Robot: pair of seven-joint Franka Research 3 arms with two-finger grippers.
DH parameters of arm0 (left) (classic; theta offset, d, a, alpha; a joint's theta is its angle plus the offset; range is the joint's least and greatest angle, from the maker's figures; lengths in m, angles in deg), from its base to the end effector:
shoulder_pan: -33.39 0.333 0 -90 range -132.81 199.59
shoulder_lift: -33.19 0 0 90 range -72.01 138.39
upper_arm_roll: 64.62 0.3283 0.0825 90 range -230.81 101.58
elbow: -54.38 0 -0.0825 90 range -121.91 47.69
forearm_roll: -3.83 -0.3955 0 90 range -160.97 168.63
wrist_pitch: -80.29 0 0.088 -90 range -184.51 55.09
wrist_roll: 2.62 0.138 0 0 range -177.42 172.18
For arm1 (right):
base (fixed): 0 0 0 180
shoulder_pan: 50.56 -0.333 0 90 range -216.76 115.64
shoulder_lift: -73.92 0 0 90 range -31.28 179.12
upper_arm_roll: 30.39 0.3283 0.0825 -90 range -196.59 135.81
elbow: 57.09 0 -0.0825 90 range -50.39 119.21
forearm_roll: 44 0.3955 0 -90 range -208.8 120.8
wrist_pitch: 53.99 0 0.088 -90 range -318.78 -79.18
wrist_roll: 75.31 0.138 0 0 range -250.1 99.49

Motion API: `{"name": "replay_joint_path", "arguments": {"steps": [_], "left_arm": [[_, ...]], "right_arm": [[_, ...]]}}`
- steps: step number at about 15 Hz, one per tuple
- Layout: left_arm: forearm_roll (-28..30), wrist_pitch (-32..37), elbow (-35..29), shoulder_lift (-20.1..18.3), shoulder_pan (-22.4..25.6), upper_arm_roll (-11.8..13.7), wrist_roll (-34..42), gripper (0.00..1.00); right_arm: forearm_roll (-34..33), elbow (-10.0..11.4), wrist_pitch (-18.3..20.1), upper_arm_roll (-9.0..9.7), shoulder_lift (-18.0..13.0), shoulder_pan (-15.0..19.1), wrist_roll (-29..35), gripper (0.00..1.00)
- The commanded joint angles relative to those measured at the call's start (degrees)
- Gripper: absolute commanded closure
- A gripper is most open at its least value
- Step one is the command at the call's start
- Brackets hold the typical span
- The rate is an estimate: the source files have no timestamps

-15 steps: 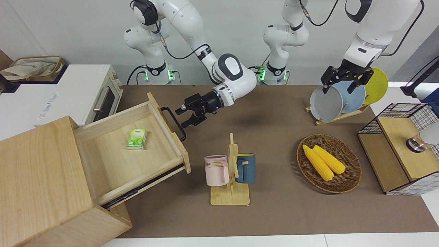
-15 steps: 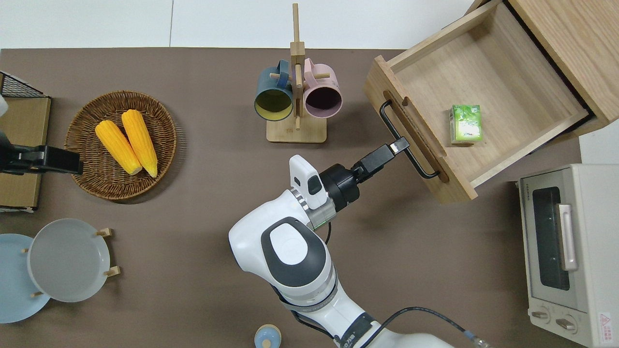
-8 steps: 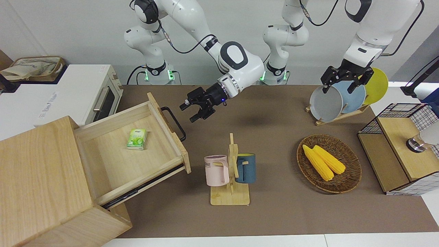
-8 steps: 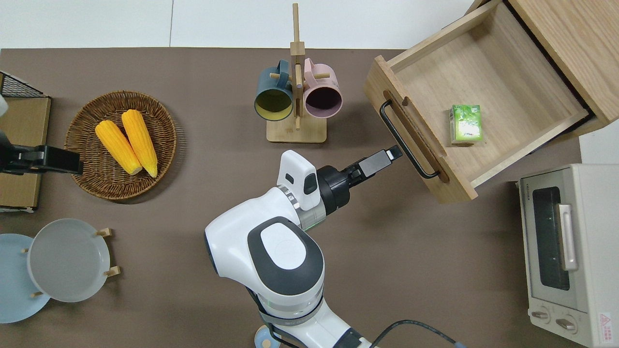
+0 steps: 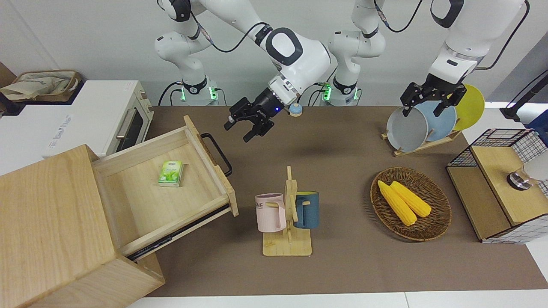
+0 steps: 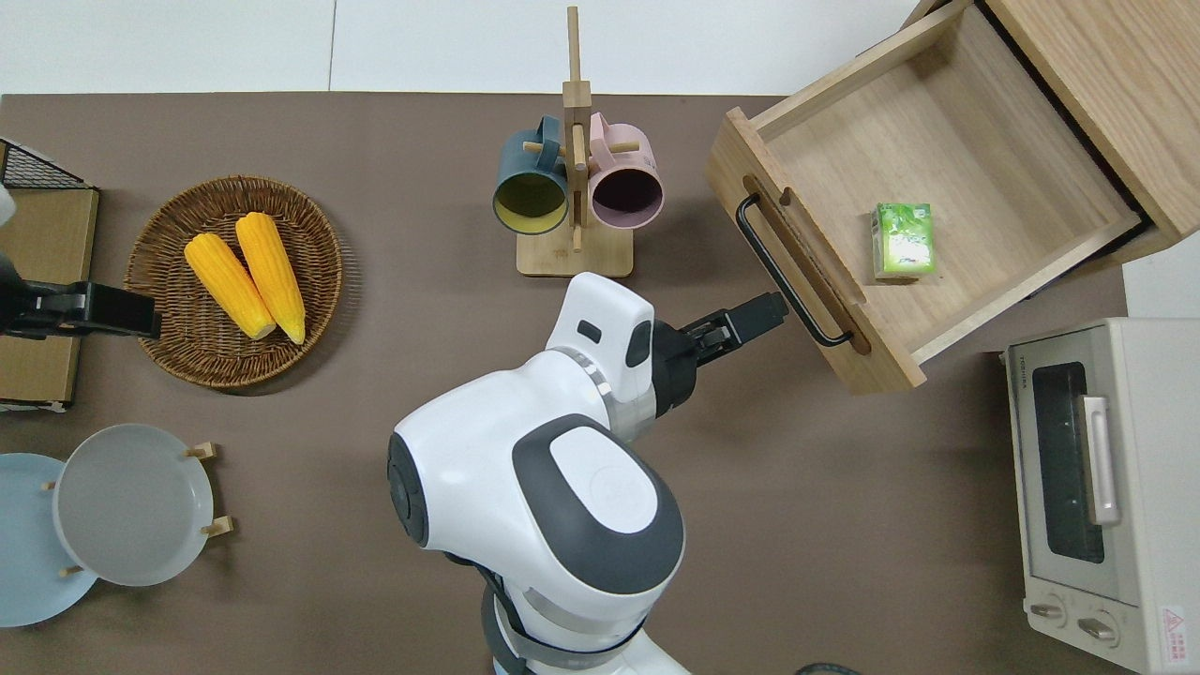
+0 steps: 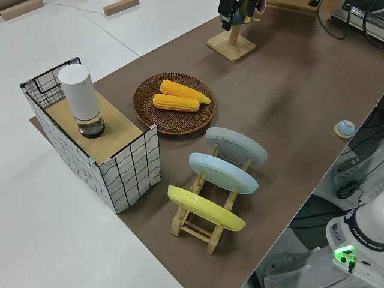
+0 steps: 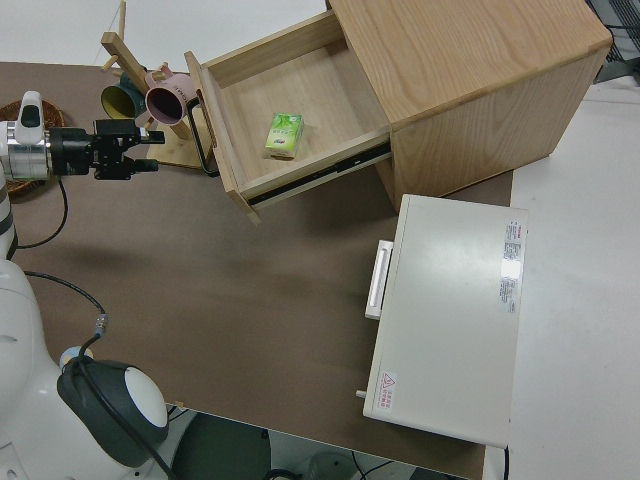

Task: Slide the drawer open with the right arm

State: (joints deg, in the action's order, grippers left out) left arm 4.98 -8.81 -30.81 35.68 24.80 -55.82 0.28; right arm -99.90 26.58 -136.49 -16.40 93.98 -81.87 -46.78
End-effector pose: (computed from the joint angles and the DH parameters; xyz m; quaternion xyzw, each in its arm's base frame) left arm 0.5798 -0.0027 0.6204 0.9996 -0.0239 0.0128 0.0064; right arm 0.5524 0.3506 0.4975 0.8750 0.1527 0.1302 0.4406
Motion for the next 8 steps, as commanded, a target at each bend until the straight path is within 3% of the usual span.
{"name": "replay_joint_path", "arguments": {"steps": [1, 5, 8], "left_arm": [[-0.71, -0.03, 1.17, 0.76, -0.99, 0.96, 0.44, 0.0], [-0.63, -0.03, 1.17, 0.76, -0.99, 0.96, 0.44, 0.0], [-0.71, -0.03, 1.17, 0.76, -0.99, 0.96, 0.44, 0.0]], "right_arm": [[8.51, -0.96, -1.87, 0.34, -4.31, 3.53, -4.26, 0.019], [15.8, -1.49, -1.87, 0.25, -8.09, 6.52, -6.9, 0.019], [26.86, -1.84, -1.87, -0.01, -12.31, 12.13, -8.49, 0.019]]}}
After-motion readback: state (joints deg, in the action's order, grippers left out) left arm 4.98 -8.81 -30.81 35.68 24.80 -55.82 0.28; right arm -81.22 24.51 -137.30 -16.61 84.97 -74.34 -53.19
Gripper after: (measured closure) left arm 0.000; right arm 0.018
